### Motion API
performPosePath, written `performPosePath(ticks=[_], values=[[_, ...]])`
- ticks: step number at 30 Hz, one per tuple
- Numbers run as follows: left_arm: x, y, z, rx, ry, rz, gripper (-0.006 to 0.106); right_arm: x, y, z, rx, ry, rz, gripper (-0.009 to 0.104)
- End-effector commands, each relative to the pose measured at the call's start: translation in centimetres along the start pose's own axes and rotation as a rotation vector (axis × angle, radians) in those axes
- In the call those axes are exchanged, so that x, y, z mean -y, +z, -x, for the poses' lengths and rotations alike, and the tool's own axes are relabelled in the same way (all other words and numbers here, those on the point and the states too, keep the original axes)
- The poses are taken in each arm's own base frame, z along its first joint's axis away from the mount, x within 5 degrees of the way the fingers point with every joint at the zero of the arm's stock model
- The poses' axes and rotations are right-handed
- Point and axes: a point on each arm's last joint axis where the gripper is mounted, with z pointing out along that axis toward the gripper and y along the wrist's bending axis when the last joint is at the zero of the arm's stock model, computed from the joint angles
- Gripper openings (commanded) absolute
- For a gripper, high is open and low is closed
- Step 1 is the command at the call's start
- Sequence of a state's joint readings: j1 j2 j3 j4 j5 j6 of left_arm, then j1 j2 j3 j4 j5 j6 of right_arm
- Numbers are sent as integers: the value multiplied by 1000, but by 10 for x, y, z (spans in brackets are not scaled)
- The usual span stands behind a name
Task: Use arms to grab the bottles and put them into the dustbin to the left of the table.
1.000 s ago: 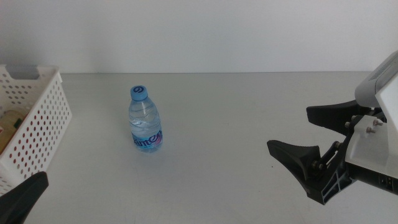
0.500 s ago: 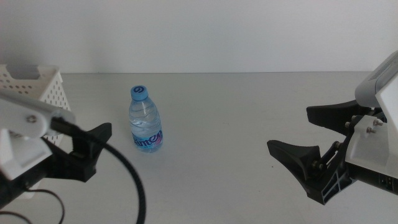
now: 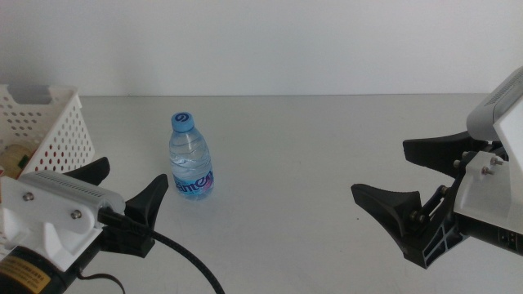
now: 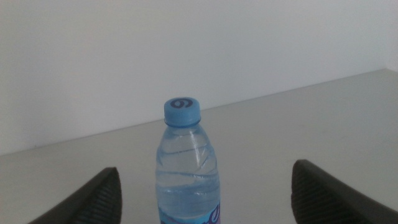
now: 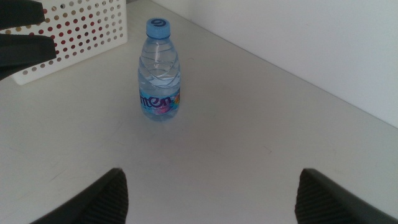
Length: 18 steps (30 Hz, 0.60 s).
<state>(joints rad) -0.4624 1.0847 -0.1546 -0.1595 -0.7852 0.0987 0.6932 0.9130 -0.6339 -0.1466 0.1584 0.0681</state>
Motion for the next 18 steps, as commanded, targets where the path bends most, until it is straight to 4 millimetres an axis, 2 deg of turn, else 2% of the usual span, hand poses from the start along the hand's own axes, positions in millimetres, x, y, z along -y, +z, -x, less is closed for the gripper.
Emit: performPosePath(ticks=[1, 18], values=[[1, 0, 16, 169, -18, 0, 94, 2, -4, 16, 107, -18, -6, 73], [5, 7, 4, 123, -12, -37, 94, 2, -4, 16, 107, -18, -6, 73]])
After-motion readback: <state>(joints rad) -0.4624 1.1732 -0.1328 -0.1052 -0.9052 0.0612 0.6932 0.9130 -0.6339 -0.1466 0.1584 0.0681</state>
